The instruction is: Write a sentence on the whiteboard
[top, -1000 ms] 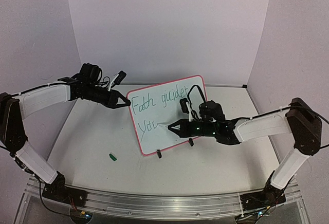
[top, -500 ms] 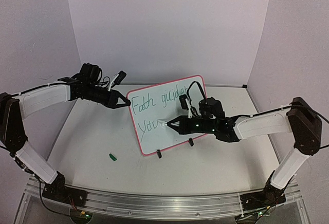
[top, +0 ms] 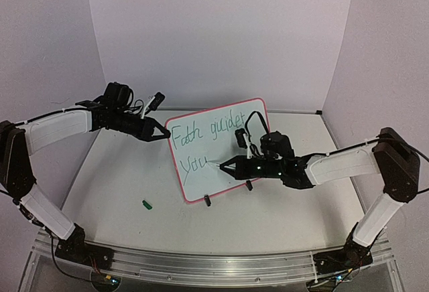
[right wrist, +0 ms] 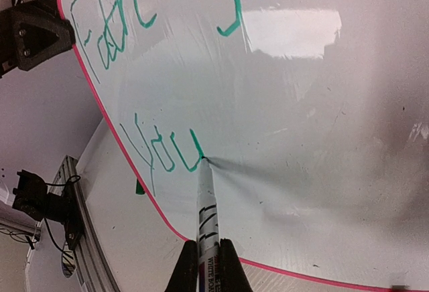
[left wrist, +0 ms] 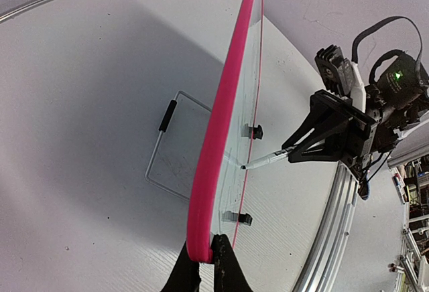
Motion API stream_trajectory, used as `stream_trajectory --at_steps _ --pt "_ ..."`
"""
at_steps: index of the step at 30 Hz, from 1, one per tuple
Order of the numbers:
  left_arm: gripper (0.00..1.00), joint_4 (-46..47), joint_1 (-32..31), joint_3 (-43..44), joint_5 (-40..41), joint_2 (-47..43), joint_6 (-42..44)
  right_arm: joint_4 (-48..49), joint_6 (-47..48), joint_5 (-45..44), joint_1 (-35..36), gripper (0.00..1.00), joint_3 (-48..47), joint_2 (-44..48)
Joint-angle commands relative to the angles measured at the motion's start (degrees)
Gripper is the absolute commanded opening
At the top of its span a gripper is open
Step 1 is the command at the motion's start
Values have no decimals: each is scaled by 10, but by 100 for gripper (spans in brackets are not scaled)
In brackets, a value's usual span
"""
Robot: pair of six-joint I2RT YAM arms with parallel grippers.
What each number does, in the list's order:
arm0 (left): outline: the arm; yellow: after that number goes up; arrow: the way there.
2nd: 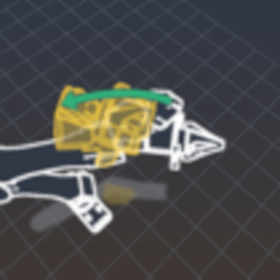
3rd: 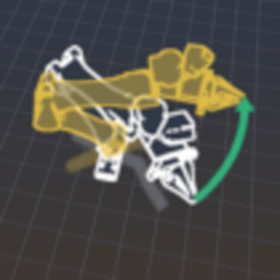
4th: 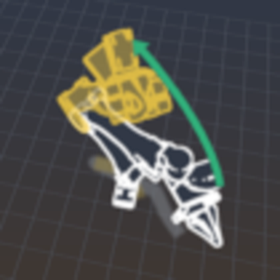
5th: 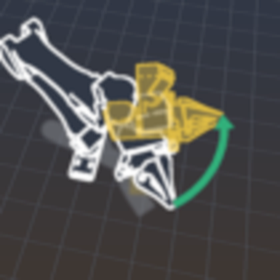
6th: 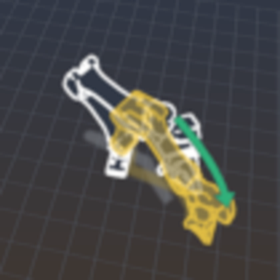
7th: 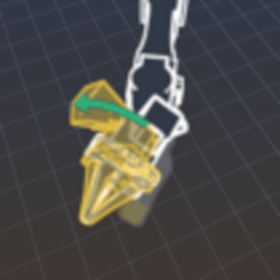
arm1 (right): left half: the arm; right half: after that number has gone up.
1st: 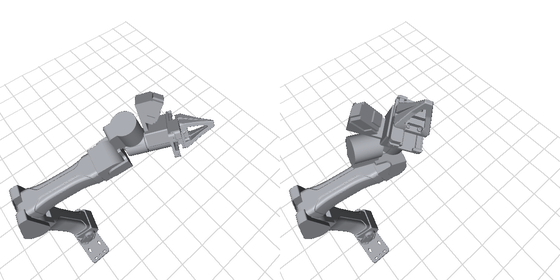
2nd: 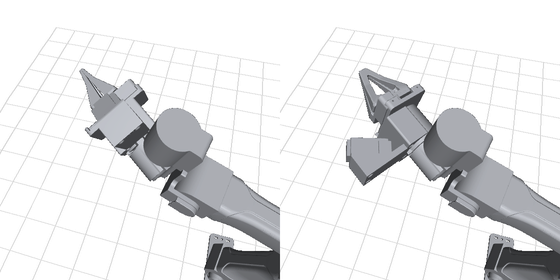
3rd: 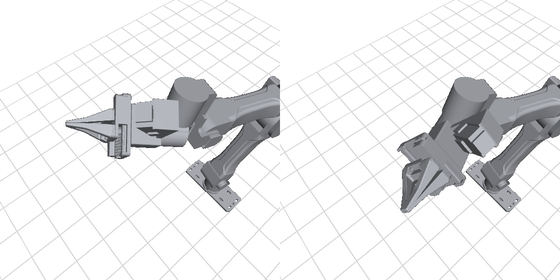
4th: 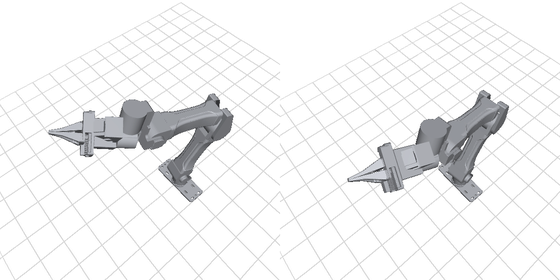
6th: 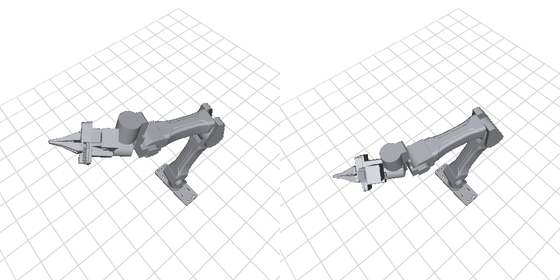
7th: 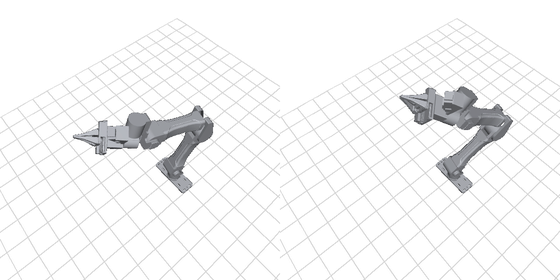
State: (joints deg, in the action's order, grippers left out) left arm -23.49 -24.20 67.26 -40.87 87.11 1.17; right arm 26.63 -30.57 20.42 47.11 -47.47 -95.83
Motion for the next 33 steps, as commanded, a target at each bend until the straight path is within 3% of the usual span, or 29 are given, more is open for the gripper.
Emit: stream_trajectory --at_steps 1,16,33 --pt "0 -82 -29 -20 44 35 54 7 -9 -10 -4 0 9 7" --pt "0 -82 -30 -19 43 37 53 -43 26 -25 -4 0 -22 76" --pt "0 -82 -30 -19 43 37 53 -41 24 -19 -6 0 -69 15"
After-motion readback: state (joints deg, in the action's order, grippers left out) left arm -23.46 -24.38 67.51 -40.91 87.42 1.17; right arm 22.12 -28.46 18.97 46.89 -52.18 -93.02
